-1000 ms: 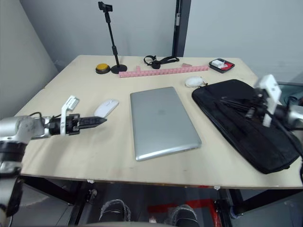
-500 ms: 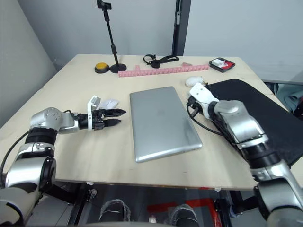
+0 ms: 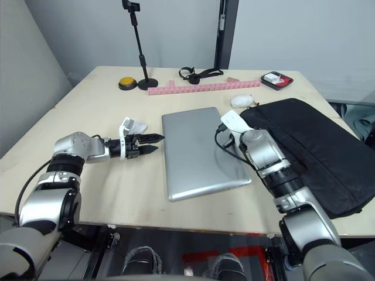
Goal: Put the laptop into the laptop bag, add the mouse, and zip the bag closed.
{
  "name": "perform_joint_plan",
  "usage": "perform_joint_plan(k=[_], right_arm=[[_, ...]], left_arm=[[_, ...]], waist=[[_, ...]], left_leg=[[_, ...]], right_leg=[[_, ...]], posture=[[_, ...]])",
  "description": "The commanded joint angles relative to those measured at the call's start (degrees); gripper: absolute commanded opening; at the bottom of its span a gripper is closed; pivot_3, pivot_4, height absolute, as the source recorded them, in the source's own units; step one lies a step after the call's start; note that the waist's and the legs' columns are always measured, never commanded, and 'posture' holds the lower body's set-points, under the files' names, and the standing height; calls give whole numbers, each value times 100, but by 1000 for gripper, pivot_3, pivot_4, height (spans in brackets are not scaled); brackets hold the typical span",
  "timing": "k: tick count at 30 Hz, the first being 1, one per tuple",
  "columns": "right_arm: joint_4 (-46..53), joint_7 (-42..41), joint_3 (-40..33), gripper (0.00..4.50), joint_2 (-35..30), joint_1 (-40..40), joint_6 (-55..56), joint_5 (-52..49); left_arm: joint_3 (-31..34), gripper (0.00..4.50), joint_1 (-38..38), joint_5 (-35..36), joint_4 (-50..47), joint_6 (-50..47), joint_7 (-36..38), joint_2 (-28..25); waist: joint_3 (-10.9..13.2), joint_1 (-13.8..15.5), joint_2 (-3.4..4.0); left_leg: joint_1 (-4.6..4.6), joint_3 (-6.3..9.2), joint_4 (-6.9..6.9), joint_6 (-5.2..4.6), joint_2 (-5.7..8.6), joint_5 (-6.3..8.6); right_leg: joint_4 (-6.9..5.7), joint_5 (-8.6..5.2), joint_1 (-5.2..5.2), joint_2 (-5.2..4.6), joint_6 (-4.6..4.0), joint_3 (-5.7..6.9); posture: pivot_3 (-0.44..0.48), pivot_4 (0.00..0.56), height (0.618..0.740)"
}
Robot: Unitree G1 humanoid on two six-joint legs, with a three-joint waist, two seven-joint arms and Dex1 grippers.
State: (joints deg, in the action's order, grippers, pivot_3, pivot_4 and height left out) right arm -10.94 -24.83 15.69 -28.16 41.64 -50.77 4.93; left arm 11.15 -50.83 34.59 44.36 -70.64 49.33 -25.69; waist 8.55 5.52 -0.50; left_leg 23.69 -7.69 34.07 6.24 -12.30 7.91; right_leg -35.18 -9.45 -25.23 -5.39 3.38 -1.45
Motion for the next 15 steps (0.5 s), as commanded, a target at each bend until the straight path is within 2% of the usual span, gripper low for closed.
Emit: perform_joint_plan(k=[1,5,11,15], right_arm=[[37,-44,-135,25,53,46,1,-10],[252,-413,-224,25,59,-105,-19,-281],[344,-473,-314,25,143,-72,-86,-257],[531,-549,-310,25,251,-103,-217,-310]], left_arm=[[-123,4500,-103,-88,47,11,132,26],[-197,4500,-185,-209,343,81,198,218],[-15,4500,-327,-191,764,-52,205,361],[-212,4500,-251,-367,915,-14,299,424]], waist=[[0,-1,0],[0,8,0],[-1,-14,1],[-2,-16,2]], left_leg=[[0,0,0,0,0,0],[-2,2,0,0,0,0],[-13,3,-1,1,0,0],[-17,2,-7,2,0,-1]], right_leg=[[0,0,0,0,0,0],[0,0,5,0,0,2],[-1,0,13,0,0,1],[1,0,14,1,0,1]], posture=[[0,150,739],[0,150,739],[0,150,739],[0,150,739]])
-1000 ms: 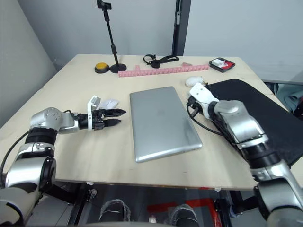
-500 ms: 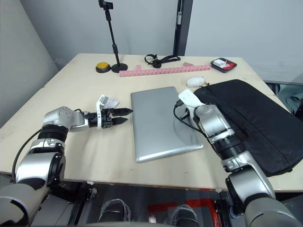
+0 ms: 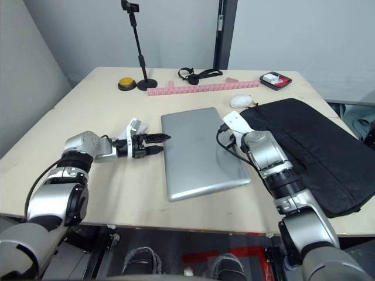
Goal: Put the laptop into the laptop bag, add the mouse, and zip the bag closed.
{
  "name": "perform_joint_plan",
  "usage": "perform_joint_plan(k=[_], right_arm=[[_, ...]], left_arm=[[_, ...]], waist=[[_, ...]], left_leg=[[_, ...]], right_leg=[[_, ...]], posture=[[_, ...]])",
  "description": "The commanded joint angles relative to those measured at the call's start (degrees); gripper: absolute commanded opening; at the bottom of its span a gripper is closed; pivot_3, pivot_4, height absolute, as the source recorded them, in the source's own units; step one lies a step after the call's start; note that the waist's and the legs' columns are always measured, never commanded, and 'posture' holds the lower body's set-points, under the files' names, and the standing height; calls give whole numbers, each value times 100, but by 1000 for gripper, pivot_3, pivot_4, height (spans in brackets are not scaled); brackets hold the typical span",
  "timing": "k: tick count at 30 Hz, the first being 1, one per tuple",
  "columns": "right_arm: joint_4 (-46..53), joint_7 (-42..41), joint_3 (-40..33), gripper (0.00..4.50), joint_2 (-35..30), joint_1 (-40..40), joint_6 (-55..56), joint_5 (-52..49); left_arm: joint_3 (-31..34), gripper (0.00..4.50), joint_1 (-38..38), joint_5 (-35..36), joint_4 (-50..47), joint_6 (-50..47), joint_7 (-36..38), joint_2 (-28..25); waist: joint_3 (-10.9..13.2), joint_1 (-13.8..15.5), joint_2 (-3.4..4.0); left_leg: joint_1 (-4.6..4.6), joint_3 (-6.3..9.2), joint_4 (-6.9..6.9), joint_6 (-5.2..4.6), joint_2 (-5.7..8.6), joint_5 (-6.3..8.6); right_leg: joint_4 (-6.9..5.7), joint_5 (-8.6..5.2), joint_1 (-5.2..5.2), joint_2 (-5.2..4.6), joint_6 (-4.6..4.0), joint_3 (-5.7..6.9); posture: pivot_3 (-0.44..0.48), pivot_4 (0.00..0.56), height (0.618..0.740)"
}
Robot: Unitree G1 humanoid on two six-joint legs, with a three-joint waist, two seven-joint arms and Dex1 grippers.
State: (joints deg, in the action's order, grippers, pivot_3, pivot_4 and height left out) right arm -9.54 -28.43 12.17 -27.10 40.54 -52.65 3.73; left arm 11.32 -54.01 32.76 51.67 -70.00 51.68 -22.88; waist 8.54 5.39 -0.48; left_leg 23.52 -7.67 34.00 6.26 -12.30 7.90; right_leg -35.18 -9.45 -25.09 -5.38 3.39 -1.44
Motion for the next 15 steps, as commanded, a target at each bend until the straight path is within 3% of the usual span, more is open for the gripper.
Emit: perform_joint_plan(k=[1,15], right_arm=[[429,-187,17,25,193,12,-78,-216],[584,-304,-61,25,370,-36,-262,-236]], left_arm=[[-313,4500,88,-224,152,-79,114,161],[-232,4500,-168,-213,-175,-182,441,238]], waist=[[0,-5,0],[-3,-8,3]], left_leg=[[-2,0,-1,0,0,0],[-43,-8,-41,3,0,0]], right_leg=[[1,0,1,0,0,0],[12,-4,24,2,4,-4]], posture=[[0,150,739],[0,150,739]])
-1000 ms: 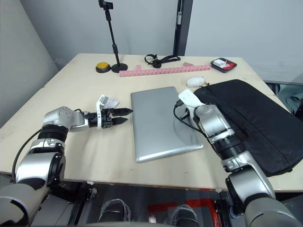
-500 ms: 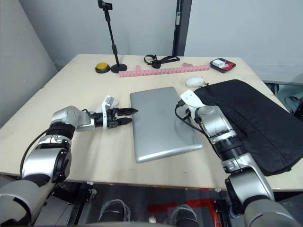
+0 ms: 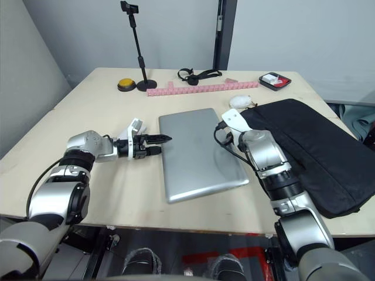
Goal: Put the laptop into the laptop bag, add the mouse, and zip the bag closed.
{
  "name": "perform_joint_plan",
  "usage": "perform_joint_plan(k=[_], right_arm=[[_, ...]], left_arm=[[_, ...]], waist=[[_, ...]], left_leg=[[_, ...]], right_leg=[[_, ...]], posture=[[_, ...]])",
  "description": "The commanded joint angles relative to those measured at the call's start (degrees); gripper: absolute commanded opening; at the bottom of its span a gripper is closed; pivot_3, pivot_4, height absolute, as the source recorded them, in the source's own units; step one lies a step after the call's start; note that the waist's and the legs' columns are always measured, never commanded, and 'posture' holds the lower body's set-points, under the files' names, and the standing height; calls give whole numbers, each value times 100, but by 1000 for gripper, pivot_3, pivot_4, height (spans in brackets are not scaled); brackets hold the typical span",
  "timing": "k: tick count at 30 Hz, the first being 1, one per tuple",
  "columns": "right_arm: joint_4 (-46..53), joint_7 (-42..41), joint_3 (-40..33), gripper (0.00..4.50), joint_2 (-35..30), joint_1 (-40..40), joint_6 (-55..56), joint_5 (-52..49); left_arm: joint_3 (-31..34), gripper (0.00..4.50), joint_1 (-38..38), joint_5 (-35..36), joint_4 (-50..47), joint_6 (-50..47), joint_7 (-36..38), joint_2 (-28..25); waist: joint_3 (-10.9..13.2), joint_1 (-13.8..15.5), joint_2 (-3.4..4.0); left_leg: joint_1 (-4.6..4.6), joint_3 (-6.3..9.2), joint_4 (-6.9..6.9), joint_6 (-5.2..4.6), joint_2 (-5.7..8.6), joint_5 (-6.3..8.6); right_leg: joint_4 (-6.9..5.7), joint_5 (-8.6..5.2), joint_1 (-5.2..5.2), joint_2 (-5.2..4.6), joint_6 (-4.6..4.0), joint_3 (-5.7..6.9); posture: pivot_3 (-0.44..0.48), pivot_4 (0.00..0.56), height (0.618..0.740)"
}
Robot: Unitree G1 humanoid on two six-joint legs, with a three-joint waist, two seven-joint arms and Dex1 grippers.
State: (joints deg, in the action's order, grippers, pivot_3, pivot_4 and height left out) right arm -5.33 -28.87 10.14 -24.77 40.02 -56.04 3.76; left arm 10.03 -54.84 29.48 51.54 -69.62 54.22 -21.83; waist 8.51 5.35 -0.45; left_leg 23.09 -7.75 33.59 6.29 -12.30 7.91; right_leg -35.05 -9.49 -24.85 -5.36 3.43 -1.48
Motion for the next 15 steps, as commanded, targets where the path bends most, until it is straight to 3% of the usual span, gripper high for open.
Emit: perform_joint_plan(k=[1,14,15], right_arm=[[175,-297,138,25,116,12,63,-257],[139,-417,173,25,113,-111,105,-256],[109,-412,181,8,117,-95,131,-238]], left_arm=[[-75,4500,-102,131,-182,-259,188,111],[203,4500,13,278,-627,-555,-108,442],[238,4247,-3,272,-628,-531,-161,469]], waist=[[0,-7,0],[0,-29,0],[0,-33,0]], left_leg=[[0,0,-2,1,0,0],[3,-1,-37,23,-1,-14],[2,-1,-40,25,-3,-14]], right_leg=[[2,0,-1,1,0,0],[30,-1,-4,5,1,6],[30,-1,-5,7,1,6]], posture=[[0,150,739],[0,150,739],[0,150,739]])
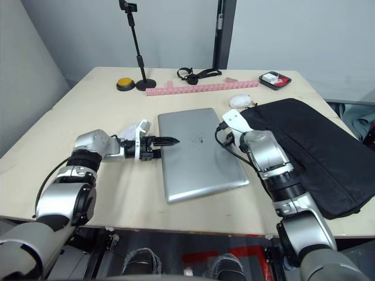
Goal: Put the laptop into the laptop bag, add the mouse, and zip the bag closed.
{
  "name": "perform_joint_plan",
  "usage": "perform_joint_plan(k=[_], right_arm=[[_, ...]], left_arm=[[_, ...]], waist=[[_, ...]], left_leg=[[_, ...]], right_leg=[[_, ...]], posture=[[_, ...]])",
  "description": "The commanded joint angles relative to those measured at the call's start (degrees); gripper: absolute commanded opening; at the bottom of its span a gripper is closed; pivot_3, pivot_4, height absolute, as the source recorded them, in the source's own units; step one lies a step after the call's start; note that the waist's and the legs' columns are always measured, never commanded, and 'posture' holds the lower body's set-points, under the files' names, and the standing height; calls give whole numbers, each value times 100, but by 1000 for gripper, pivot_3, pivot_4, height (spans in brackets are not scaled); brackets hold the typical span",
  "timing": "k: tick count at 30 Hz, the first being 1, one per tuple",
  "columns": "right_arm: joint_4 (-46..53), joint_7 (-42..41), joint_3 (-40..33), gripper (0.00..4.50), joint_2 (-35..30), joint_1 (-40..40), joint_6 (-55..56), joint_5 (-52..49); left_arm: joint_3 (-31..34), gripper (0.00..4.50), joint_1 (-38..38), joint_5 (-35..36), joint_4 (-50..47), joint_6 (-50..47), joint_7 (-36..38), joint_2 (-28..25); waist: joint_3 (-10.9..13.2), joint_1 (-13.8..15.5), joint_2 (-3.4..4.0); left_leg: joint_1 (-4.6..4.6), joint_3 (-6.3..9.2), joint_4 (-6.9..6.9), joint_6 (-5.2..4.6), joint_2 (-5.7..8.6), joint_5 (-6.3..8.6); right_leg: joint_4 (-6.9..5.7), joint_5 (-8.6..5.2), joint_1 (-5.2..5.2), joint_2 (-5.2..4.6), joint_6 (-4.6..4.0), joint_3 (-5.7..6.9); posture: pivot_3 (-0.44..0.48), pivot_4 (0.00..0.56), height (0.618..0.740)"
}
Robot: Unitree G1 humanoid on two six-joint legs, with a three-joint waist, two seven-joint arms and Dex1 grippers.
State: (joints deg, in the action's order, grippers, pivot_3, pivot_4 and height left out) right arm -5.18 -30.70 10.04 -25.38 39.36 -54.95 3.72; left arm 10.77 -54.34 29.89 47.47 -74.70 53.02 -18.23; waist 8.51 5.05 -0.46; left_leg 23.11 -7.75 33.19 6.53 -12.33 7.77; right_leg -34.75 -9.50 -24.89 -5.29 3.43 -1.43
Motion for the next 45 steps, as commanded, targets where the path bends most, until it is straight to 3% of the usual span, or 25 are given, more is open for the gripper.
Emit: perform_joint_plan(k=[1,8,11,12,20,24,28,33,37,41,42,45], right_arm=[[78,-225,194,0,177,-26,39,-222],[15,-248,163,0,118,-5,89,-203],[-24,-253,175,0,105,17,135,-184],[-30,-255,177,0,105,24,144,-184],[523,-663,202,0,-114,-27,411,-350],[1177,-1029,-485,0,-217,37,80,-1010],[1971,-1591,-1747,0,-610,76,-585,-2250],[2490,-2256,-2832,1544,-1646,-160,-1443,-3522],[2531,-2910,-3752,2880,-2879,-929,-1294,-3891],[2418,-3422,-4413,4292,-3469,-1967,-736,-3942],[2340,-3521,-4506,4485,-3530,-2188,-506,-3893],[2042,-3468,-4378,4485,-3640,-2625,66,-3594]], left_arm=[[187,3960,-57,228,-230,-13,-84,125],[331,1454,-142,336,-326,-99,-263,96],[342,499,-161,365,-392,-147,-325,61],[350,361,-170,385,-409,-167,-349,48],[377,358,-295,564,-776,-568,-444,-139],[415,354,-352,780,-1156,-1011,-371,-415],[690,354,-592,1120,-1357,-1680,-278,-764],[127,354,-559,2194,-1499,-1780,26,-1317],[-586,354,-404,3165,-1642,-1780,143,-1952],[-938,354,-520,3587,-1477,-1780,115,-2325],[-972,354,-580,3647,-1414,-1780,108,-2374],[-916,354,-715,3707,-1293,-1780,143,-2460]], waist=[[0,-7,0],[2,-34,0],[2,-37,-1],[2,-37,-2],[9,-41,0],[22,-43,3],[44,42,1],[49,146,2],[49,270,2],[49,315,2],[49,314,2],[49,306,2]], left_leg=[[0,0,-2,1,-1,0],[3,0,-9,2,-1,0],[5,1,-10,2,-1,0],[4,-2,-10,2,-1,0],[11,0,-16,2,-2,0],[14,-4,-27,4,-6,-1],[25,-3,-26,3,-5,-2],[51,12,-27,2,-1,-2],[61,23,-26,3,0,-2],[64,21,-18,-4,-1,2],[61,19,-15,-24,-1,14],[58,17,12,-30,-2,16]], right_leg=[[0,0,-1,1,0,0],[7,-1,-5,3,0,2],[11,-1,-5,2,-1,4],[11,-1,-4,2,-1,2],[14,-1,-13,4,-1,5],[11,0,-27,8,0,3],[11,-2,-33,7,-3,5],[27,-6,-40,4,-10,20],[28,-10,-41,3,-19,32],[18,-11,-48,1,-18,30],[11,-11,-49,2,-18,27],[-15,-11,-50,-2,-18,21]], posture=[[0,150,739],[0,150,739],[0,150,739],[0,150,739],[0,150,739],[0,150,739],[0,150,739],[0,150,739],[0,150,739],[0,150,739],[0,150,739],[0,150,739]])
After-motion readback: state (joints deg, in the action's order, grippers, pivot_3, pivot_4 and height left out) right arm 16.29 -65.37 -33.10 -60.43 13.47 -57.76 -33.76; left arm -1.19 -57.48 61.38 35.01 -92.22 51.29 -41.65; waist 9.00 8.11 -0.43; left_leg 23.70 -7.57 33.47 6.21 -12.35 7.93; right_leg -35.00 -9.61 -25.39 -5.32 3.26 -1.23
